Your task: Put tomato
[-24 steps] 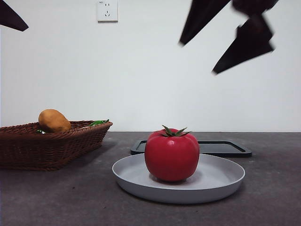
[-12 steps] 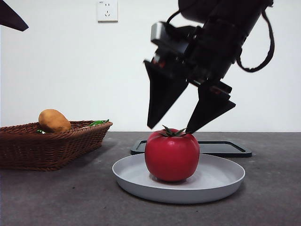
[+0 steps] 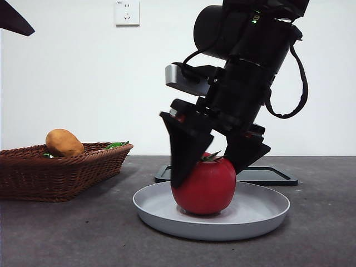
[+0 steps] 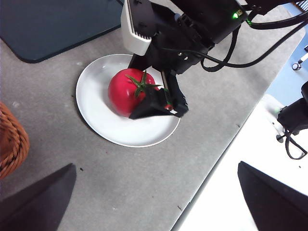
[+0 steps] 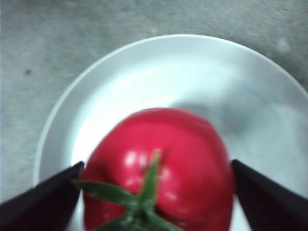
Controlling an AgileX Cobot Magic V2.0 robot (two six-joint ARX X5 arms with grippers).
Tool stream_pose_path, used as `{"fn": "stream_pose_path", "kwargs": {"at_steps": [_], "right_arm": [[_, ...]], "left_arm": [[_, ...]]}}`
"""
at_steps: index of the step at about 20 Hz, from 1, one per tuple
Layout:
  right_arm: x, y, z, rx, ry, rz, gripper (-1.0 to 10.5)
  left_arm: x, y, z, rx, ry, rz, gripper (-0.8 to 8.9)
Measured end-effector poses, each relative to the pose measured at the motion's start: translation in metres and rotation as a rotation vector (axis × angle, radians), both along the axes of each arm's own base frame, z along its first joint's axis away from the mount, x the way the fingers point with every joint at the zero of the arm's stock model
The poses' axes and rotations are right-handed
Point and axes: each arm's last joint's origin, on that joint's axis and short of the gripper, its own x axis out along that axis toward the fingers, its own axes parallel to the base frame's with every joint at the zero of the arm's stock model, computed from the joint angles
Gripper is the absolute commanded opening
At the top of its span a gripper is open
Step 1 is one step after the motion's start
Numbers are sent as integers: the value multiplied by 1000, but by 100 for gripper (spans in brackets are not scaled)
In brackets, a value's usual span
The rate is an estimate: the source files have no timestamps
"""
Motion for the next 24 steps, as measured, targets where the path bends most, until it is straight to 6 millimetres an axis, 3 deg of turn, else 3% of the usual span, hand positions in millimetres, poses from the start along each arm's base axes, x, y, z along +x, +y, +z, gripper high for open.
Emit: {"fn": "stream_pose_path", "kwargs": {"at_steps": [2, 8, 10, 12, 15, 19, 21, 24], "right_arm": [[0, 0, 0, -3, 2, -2, 219], [-3, -3, 4, -20, 19, -5, 211], [-2, -5, 20, -19, -27, -22, 211], [4, -7, 49, -2, -124, -63, 211], [22, -16, 87, 36, -234, -127, 211], [51, -34, 108, 60, -303, -211, 211], [72, -43, 110, 60, -333, -247, 211], [102, -49, 98, 42, -337, -279, 211]], "left_arm": [[0, 0, 0, 0, 0, 0, 584], [0, 0, 0, 0, 0, 0, 585], [0, 0, 0, 0, 0, 0, 585], [0, 0, 0, 0, 0, 0, 585], [0, 0, 0, 0, 0, 0, 585], [0, 0, 0, 0, 0, 0, 585], [0, 0, 0, 0, 0, 0, 585], [0, 0, 0, 0, 0, 0, 585]]}}
